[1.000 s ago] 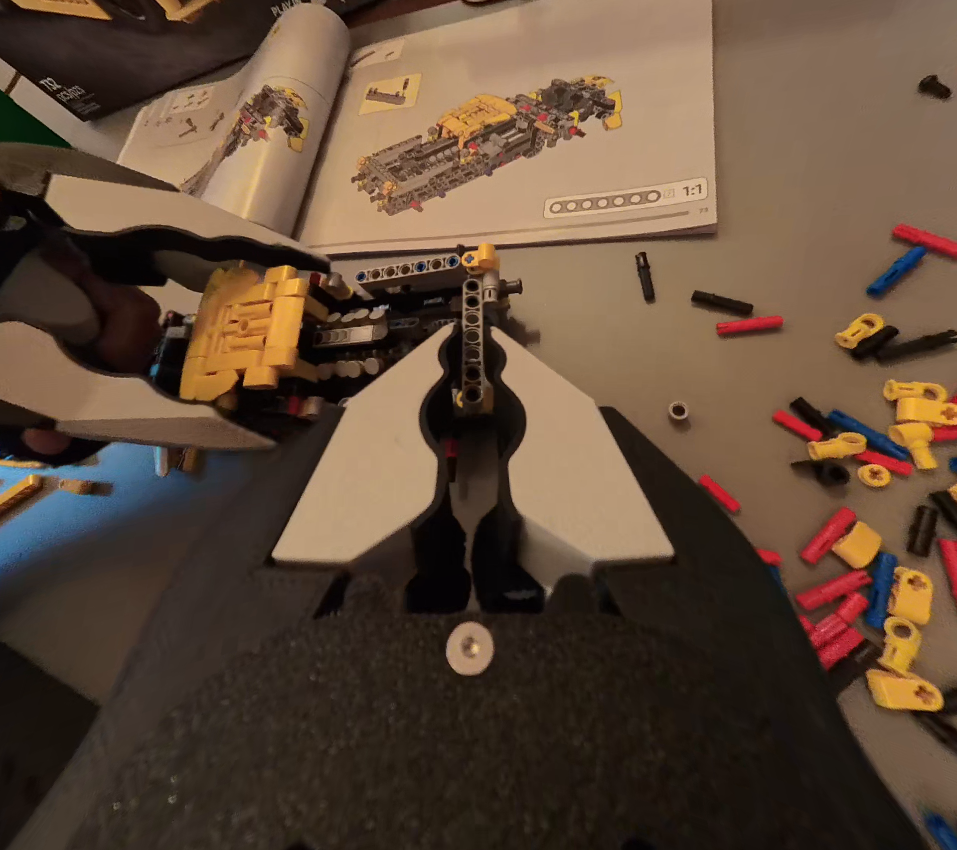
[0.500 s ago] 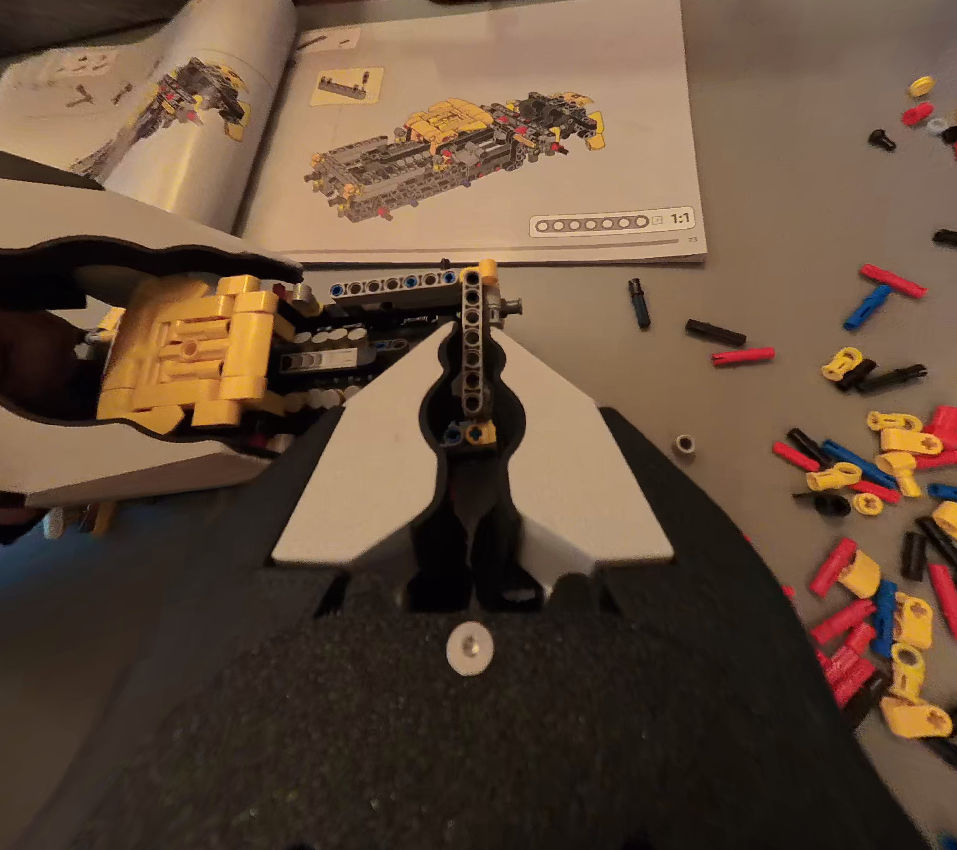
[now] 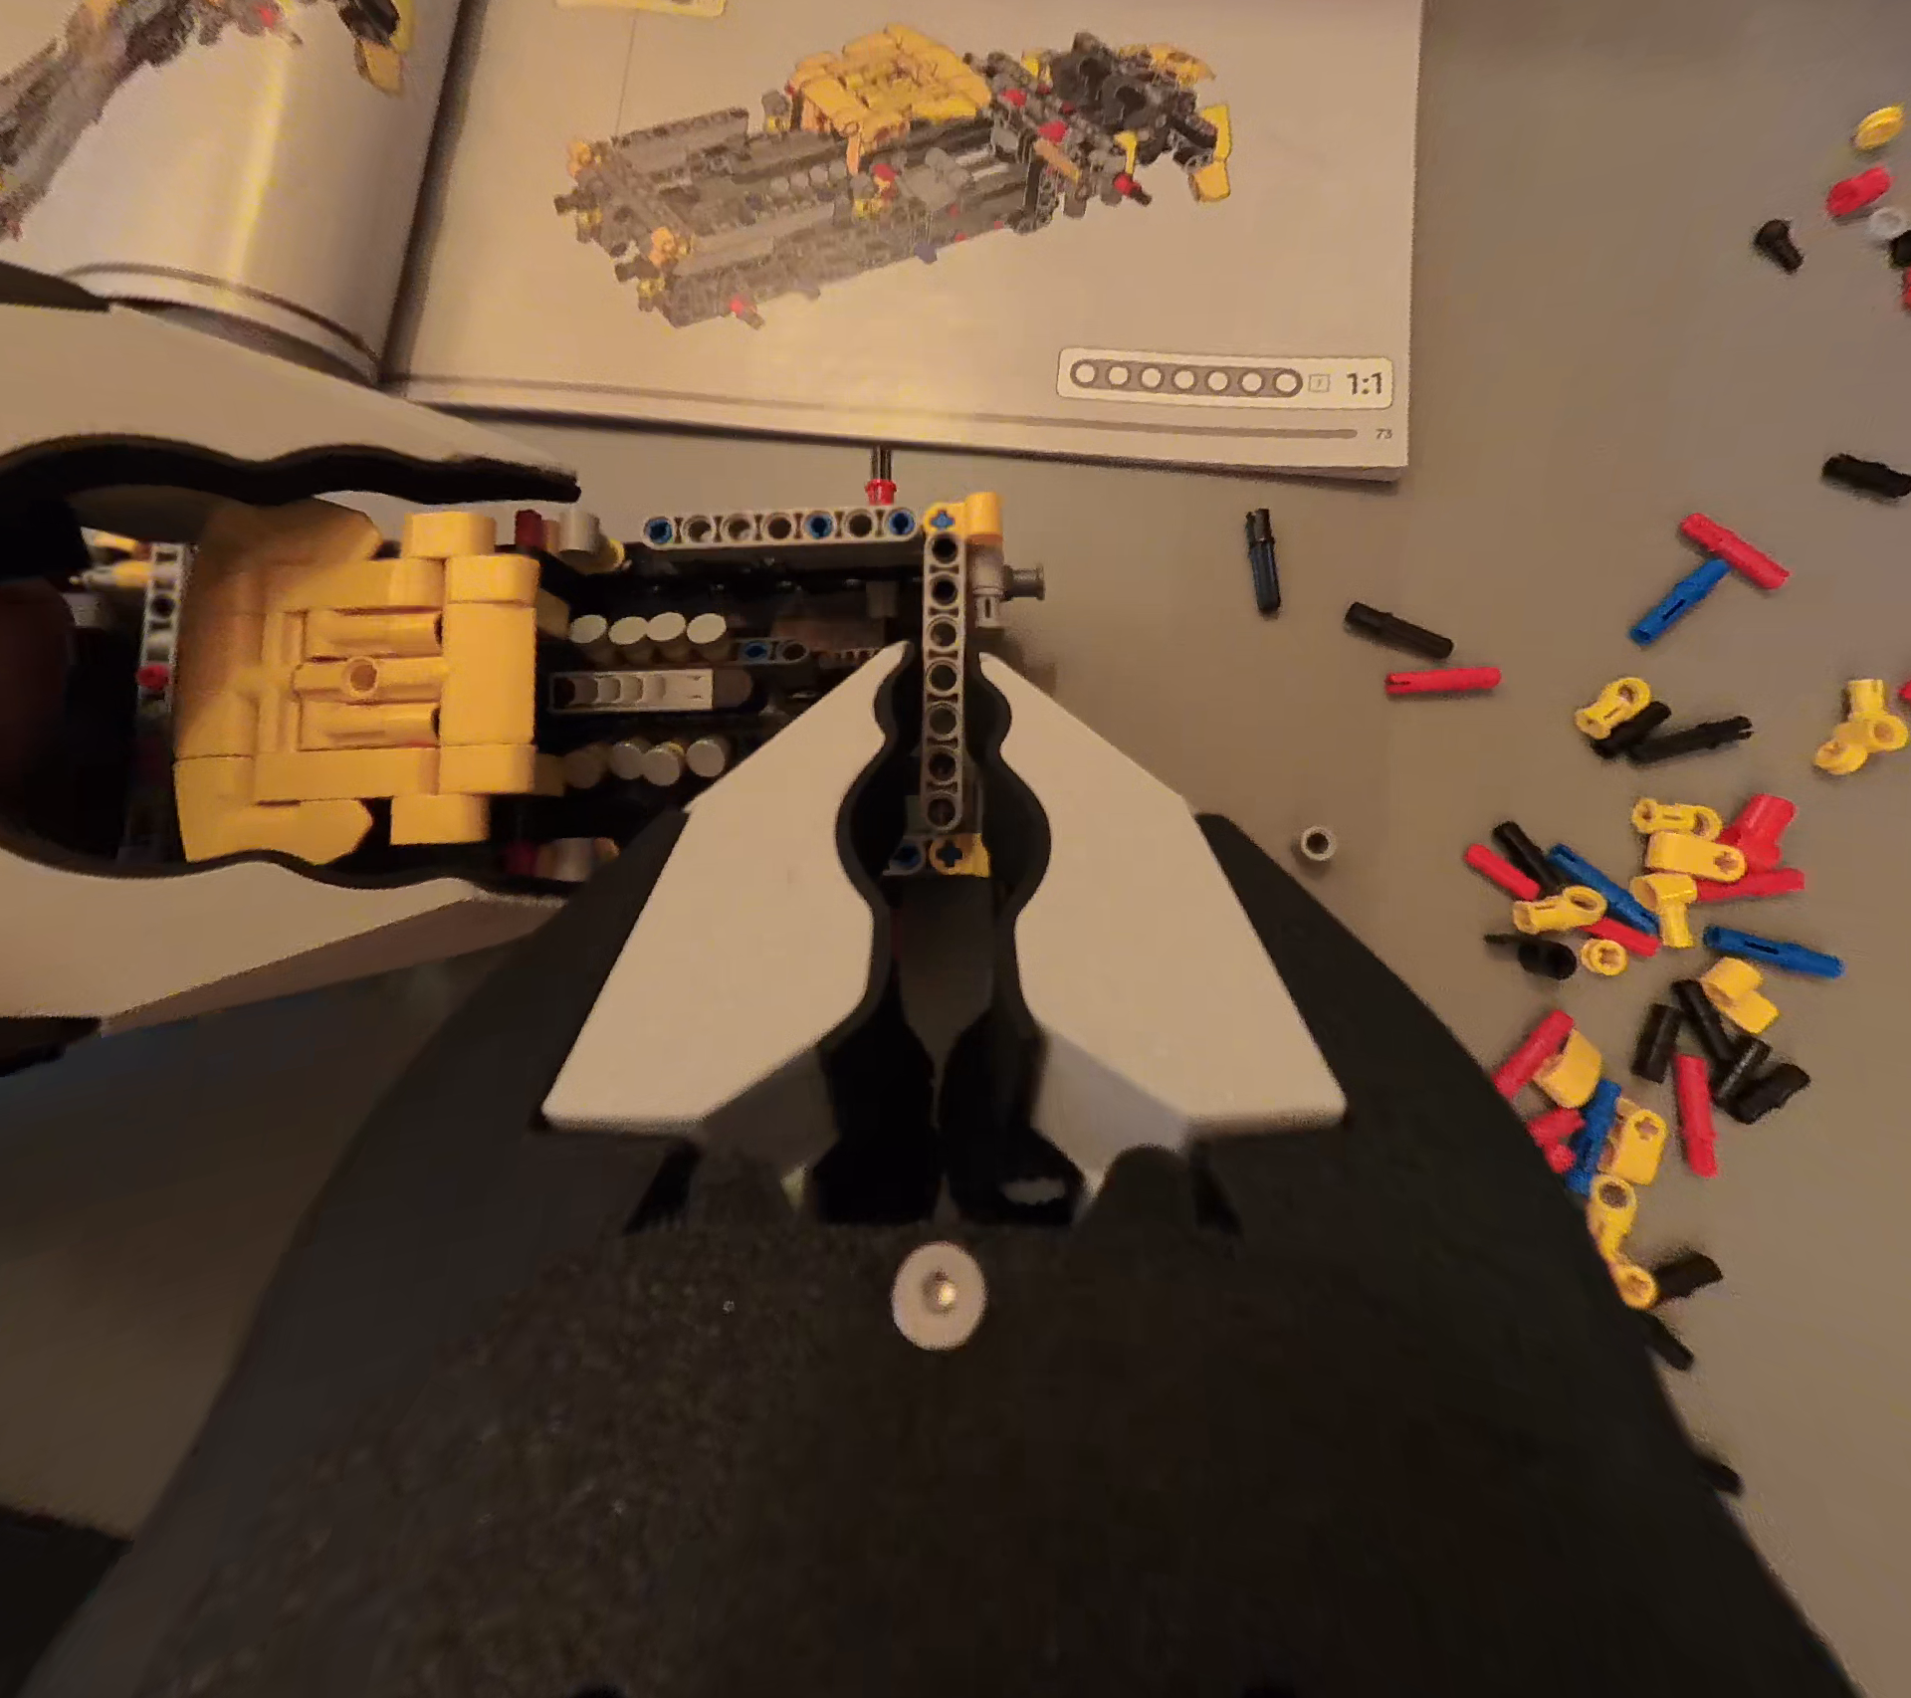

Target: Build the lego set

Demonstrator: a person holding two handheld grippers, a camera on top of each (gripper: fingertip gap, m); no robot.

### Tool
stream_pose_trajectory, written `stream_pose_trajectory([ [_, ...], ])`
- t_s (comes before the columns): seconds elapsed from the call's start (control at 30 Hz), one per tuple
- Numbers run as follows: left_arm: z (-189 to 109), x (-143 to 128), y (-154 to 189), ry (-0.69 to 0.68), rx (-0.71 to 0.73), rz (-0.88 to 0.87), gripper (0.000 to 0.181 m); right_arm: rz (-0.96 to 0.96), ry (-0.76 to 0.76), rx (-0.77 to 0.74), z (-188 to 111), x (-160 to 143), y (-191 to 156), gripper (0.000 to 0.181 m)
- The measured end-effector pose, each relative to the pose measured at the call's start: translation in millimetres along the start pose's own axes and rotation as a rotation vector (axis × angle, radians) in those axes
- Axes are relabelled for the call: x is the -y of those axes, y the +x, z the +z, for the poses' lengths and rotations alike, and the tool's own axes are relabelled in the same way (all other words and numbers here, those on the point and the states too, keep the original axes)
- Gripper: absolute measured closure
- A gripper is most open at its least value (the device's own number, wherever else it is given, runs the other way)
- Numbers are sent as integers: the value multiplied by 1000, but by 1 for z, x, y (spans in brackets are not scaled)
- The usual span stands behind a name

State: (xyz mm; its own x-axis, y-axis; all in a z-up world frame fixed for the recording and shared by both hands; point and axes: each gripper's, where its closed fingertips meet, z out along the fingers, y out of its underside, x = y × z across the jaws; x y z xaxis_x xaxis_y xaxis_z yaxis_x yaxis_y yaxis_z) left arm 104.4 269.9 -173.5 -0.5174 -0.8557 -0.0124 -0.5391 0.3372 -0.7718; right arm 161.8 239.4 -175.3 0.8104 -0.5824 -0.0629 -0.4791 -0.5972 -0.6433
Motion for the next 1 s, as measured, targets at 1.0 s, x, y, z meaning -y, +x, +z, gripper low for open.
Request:
stream_pose_trajectory([
  [1.0,-3,11,5,-23,-36,20,103,144,185,551,-41,10,31,143],
])
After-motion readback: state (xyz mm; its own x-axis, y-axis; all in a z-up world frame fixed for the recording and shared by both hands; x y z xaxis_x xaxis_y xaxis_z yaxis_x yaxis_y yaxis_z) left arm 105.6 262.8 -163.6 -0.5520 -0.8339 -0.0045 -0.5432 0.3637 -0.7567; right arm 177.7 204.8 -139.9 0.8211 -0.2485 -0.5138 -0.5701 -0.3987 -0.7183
